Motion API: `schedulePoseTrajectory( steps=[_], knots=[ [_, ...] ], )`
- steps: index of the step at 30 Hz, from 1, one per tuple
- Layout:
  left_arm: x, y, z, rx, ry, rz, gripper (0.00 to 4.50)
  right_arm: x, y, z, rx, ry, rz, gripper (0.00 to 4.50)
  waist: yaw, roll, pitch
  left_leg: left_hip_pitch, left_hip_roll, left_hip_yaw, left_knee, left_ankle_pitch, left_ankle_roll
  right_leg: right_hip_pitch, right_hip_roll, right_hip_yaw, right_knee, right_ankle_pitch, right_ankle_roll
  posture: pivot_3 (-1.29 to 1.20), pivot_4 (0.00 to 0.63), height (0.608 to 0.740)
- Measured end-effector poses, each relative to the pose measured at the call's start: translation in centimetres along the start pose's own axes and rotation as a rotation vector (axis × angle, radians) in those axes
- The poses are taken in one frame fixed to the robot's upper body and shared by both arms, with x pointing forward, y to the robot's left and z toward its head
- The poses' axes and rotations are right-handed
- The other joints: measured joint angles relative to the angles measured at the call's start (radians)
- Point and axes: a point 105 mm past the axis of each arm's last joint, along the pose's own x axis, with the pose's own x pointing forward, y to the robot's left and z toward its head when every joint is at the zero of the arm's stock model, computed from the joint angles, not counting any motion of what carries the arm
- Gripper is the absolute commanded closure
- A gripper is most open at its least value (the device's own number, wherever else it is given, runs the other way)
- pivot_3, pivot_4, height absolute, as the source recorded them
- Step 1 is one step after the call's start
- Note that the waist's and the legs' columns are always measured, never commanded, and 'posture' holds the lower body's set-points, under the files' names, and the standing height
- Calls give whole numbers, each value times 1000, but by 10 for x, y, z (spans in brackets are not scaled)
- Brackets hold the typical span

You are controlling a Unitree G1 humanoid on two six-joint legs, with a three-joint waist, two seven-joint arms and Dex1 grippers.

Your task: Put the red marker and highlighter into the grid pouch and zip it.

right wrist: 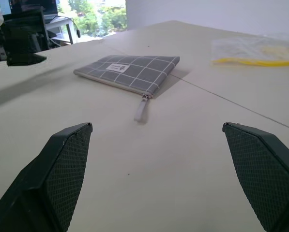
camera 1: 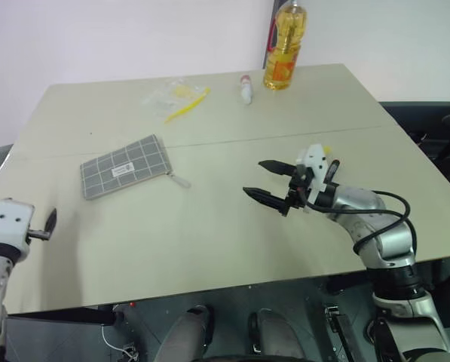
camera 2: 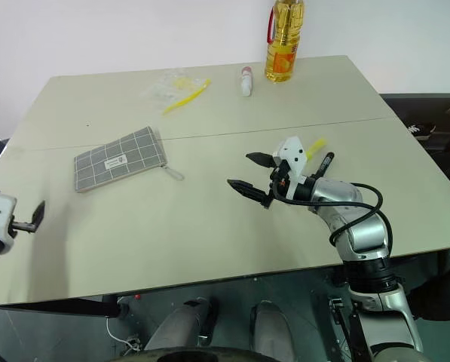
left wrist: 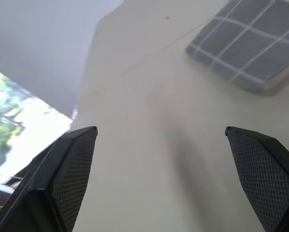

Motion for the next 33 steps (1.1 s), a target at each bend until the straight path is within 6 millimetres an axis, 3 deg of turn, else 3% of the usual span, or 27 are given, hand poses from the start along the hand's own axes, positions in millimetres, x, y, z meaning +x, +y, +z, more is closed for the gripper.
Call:
schedulePoseTrajectory(
  steps=[8, 16, 24, 33],
  knots=[
    [41, -4, -4, 109, 35, -20, 30, 4, 5, -3, 13, -5, 10, 0, 0, -1, -1, 0, 0, 0, 0, 0, 0, 0, 0, 0, 0, 4, 6, 0, 150, 740],
    [74, -36, 4, 170, 24, -115, 30, 1, 7, -9, 29, 3, -7, 0, -2, -1, -1, 0, 0, 0, 0, 1, 1, 0, 0, 0, 0, 6, 10, 0, 150, 740],
    [73, -64, 23, 205, -125, -282, 30, 0, 9, -7, 20, -2, -22, 0, -2, -1, -1, 0, 0, 0, 0, 1, 2, 0, 0, 0, 0, 7, 10, 0, 150, 740],
    [70, -75, 33, 290, -199, -404, 30, 5, 9, -1, 15, -11, -17, 0, -1, -1, -1, 0, 0, 0, 0, 2, 2, 0, 0, 0, 0, 7, 10, 0, 150, 740]
  ],
)
